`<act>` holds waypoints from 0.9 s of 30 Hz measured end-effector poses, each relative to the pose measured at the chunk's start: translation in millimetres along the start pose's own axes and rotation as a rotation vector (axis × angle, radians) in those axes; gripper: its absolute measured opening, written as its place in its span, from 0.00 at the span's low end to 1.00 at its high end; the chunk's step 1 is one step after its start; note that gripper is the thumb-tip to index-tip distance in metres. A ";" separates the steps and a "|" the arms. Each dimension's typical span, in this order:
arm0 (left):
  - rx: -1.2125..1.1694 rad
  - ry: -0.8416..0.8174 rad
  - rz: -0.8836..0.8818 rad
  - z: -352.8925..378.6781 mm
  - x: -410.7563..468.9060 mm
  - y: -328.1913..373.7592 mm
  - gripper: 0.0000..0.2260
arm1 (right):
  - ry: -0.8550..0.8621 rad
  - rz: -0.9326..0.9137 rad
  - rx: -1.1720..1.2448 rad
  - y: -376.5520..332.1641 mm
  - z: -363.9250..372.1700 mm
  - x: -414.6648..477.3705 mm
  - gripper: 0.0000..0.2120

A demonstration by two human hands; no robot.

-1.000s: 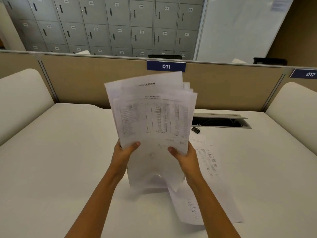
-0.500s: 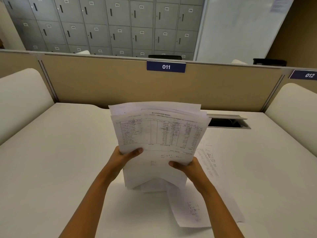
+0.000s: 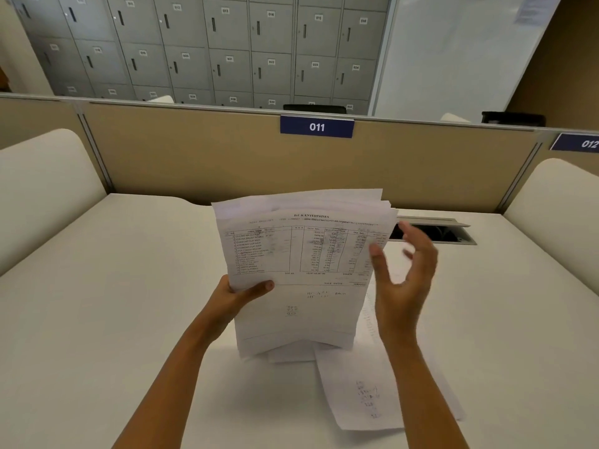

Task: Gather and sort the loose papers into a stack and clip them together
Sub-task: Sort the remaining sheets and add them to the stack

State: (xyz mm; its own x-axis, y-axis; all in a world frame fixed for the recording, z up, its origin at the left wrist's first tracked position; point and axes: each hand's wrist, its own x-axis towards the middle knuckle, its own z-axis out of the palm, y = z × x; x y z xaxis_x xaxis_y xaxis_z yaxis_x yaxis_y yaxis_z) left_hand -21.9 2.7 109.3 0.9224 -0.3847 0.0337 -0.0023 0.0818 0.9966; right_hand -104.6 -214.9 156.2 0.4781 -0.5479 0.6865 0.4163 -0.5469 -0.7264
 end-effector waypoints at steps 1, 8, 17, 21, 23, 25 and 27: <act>-0.002 -0.006 0.003 -0.3 -0.3 -0.1 0.29 | 0.025 -0.154 -0.056 -12.0 -2.0 7.0 0.17; 0.036 -0.009 0.007 -0.8 -1.1 0.0 0.27 | -0.146 -0.623 -0.351 -71.2 7.3 41.8 0.09; 0.050 -0.036 0.019 -0.1 -2.5 2.0 0.29 | -0.374 -0.656 -0.585 -69.3 11.1 62.4 0.10; 0.056 -0.038 0.027 0.3 -3.3 3.6 0.35 | -0.379 -0.614 -0.596 -68.4 13.1 62.1 0.09; 0.059 -0.045 0.028 0.4 -3.4 4.4 0.34 | -0.395 -0.582 -0.601 -70.3 14.5 61.6 0.08; 0.063 -0.043 0.027 -0.1 -3.4 4.2 0.33 | -0.428 -0.565 -0.613 -73.4 17.1 60.7 0.08; 0.064 -0.033 0.023 -1.7 -2.4 2.4 0.34 | -0.463 -0.570 -0.610 -77.1 21.2 59.3 0.08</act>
State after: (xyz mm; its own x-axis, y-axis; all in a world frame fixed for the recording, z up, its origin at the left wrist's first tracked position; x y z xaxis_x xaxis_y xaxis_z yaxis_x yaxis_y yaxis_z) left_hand -23.5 5.4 111.5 0.9085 -0.4139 0.0584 -0.0493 0.0325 0.9983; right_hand -91.9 -191.8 252.2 0.6406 0.1364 0.7556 0.2688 -0.9617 -0.0542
